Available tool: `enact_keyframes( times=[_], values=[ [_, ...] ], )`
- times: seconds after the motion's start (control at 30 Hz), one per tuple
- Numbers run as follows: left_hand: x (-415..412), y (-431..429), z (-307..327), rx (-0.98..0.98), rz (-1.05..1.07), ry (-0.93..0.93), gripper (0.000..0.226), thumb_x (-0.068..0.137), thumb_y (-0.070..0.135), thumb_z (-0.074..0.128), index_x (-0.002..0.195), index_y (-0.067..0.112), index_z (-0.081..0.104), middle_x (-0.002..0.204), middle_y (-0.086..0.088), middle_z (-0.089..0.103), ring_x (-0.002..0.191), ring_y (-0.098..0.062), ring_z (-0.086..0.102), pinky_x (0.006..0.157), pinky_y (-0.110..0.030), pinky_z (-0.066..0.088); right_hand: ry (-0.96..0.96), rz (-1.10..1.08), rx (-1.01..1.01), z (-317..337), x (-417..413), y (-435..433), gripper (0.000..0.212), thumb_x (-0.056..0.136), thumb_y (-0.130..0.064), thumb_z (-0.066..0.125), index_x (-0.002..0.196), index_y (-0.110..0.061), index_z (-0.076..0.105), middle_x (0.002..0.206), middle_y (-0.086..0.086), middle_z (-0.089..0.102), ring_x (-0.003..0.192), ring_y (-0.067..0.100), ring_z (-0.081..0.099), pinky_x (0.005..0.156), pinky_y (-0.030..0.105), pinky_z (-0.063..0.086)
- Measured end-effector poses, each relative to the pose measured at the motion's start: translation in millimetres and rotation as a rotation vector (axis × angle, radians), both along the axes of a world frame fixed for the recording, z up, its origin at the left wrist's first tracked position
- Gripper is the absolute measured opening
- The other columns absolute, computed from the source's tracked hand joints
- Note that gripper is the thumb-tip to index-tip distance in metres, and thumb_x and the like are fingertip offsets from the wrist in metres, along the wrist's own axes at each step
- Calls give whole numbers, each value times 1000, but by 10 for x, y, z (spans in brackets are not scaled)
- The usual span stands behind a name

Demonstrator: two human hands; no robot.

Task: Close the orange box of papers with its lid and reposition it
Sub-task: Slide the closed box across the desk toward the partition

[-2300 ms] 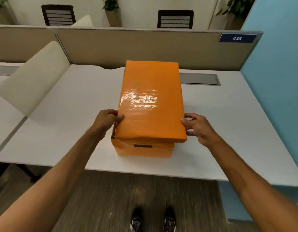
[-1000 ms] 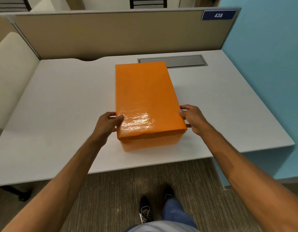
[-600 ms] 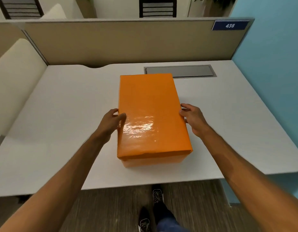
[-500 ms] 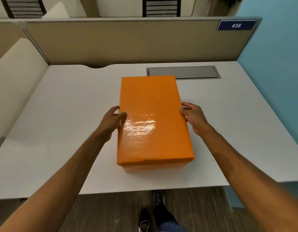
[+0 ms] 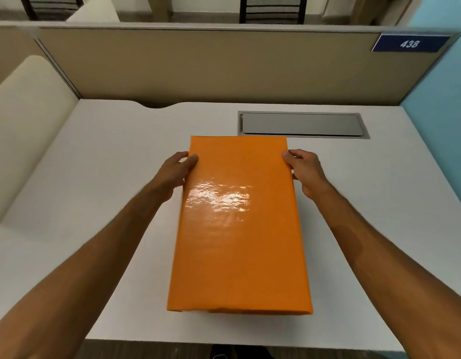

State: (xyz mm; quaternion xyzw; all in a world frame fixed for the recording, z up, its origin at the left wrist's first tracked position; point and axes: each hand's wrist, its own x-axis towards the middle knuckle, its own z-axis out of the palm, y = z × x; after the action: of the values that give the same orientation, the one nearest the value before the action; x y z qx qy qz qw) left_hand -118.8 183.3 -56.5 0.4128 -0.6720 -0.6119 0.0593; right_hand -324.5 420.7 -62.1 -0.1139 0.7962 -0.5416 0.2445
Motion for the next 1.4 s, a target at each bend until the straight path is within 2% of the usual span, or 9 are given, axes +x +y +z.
enact_keyframes(
  times=[0.07, 0.3, 0.4, 0.53, 0.77, 0.9, 0.97, 1.07, 1.4],
  values=[
    [-66, -71, -11, 39, 7, -5, 58, 97, 50, 50, 145, 17, 46, 143, -5, 54, 126, -30, 54, 102, -49, 45, -19, -9, 3, 7, -64, -65, 38, 97, -38, 56, 125, -12, 61, 112, 5, 67, 90, 17, 65, 73, 36, 53],
    [-108, -117, -104, 60, 56, 29, 53, 93, 55, 55, 134, 21, 57, 131, -3, 63, 117, -27, 61, 92, -41, 50, -64, -63, -6, -46, -150, -161, 29, 95, -39, 58, 102, -13, 66, 104, 7, 70, 97, 27, 66, 84, 50, 54],
    [-106, -101, -161, 9, 84, 70, 49, 92, 53, 57, 129, 22, 63, 126, -1, 67, 111, -24, 65, 85, -37, 53, -50, -94, 9, -69, -145, -182, 37, 95, -39, 59, 103, -4, 67, 105, 13, 70, 98, 31, 67, 87, 53, 53],
    [-111, -100, -223, -32, 98, 85, 51, 92, 52, 58, 131, 19, 64, 122, -1, 68, 112, -24, 66, 97, -47, 53, -29, -126, 27, -107, -136, -214, 44, 95, -41, 57, 96, 2, 65, 101, 19, 71, 83, 25, 66, 83, 51, 55],
    [-87, -109, -180, -26, 53, 82, 54, 93, 51, 57, 134, 16, 62, 116, 2, 67, 110, -25, 65, 96, -47, 53, -10, -144, 76, -107, -101, -238, 37, 95, -45, 56, 76, -14, 59, 86, 11, 68, 74, 20, 64, 71, 40, 54],
    [-81, -40, -82, -52, 56, 42, 60, 94, 50, 55, 142, 14, 51, 134, -6, 60, 125, -34, 58, 92, -46, 51, -40, -89, 105, -30, -24, -178, 37, 95, -49, 54, 107, -17, 66, 105, 6, 69, 90, 23, 64, 74, 44, 53],
    [-49, 17, -44, -79, 68, 16, 65, 95, 47, 56, 150, 17, 41, 148, -12, 50, 130, -36, 53, 101, -53, 48, 23, -66, 126, -33, 49, -111, 41, 96, -47, 52, 122, -17, 62, 117, 8, 67, 92, 21, 63, 72, 39, 51],
    [102, 133, -27, -71, 42, 42, 63, 97, 41, 57, 152, 21, 35, 146, -14, 53, 123, -33, 58, 99, -53, 48, 84, -36, 137, -63, 204, 13, 49, 98, -43, 51, 140, -19, 51, 134, 8, 60, 105, 23, 60, 85, 40, 49],
    [819, 520, -41, 17, -81, 86, 65, 95, 38, 61, 153, 27, 34, 141, -9, 58, 121, -32, 61, 96, -51, 50, 42, 25, 72, -51, 818, 551, 53, 98, -40, 52, 147, -22, 42, 135, 8, 59, 110, 25, 62, 97, 47, 51]
  ],
)
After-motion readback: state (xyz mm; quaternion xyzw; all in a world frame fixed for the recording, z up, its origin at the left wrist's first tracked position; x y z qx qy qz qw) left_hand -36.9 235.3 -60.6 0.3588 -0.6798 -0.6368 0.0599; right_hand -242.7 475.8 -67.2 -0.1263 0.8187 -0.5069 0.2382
